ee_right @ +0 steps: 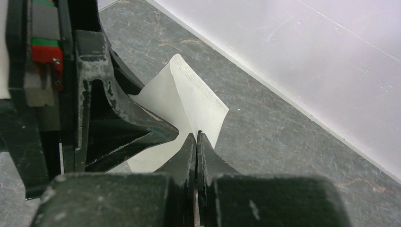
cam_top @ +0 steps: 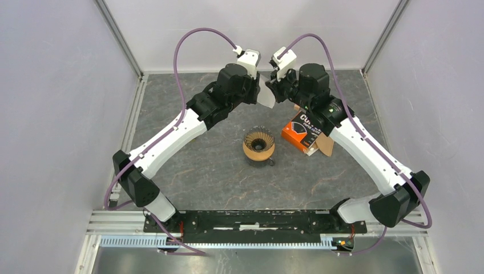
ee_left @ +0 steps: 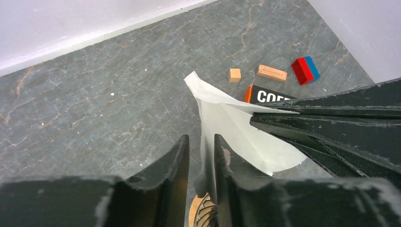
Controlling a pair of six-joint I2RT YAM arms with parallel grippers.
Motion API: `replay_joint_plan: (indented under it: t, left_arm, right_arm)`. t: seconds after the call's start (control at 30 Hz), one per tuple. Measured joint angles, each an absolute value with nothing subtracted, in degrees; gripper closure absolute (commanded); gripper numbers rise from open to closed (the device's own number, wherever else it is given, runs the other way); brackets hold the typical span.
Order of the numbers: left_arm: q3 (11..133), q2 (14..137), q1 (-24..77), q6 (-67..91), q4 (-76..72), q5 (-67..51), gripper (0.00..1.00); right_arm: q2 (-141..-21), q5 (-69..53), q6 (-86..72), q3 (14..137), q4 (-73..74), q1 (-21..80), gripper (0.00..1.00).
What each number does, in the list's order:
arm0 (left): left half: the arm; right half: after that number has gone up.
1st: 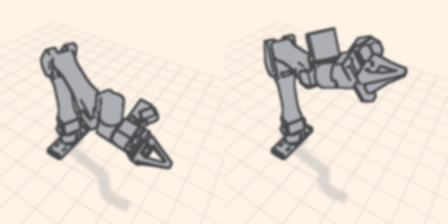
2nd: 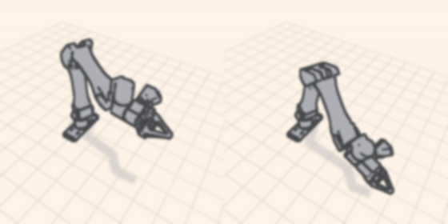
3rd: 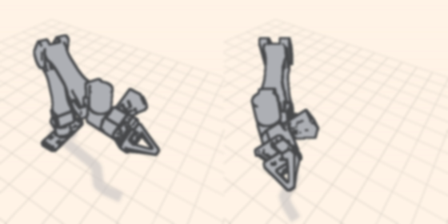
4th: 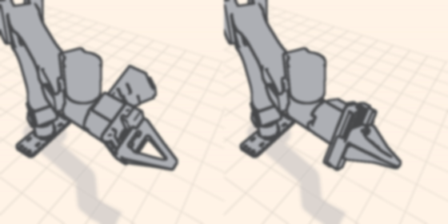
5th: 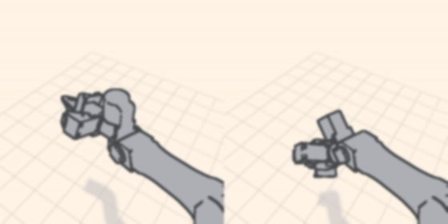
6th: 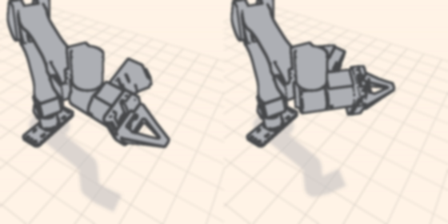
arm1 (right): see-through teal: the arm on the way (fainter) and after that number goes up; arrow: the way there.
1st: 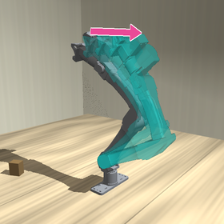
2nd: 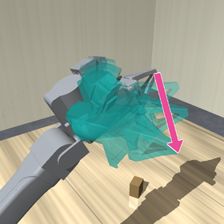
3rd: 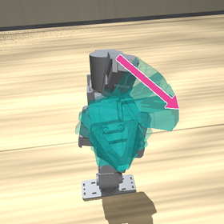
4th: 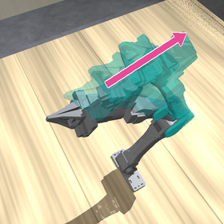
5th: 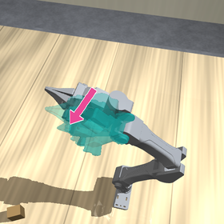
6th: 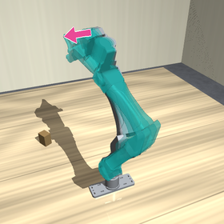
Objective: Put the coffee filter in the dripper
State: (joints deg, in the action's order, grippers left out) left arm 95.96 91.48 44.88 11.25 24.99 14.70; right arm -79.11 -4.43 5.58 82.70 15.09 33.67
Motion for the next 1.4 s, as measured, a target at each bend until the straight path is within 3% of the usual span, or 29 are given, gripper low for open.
replay_joint_plan:
  t: [0.1, 0.17, 1.4]
  left_arm:
    - [96.0, 91.8, 44.9, 11.3, 25.0, 14.4, 0.86]
    - [96.0, 91.9, 44.9, 11.3, 25.0, 14.4, 0.90]
    - [93.9, 90.3, 44.9, 9.3, 23.4, 14.8, 0.98]
  right_arm:
    - [-79.0, -4.3, 5.6, 82.5, 15.0, 33.6, 1.00]
    - [-78.6, -3.9, 5.8, 81.9, 14.8, 33.6, 1.00]
    - [-75.7, 0.3, 10.5, 77.7, 14.2, 33.6, 0.98]
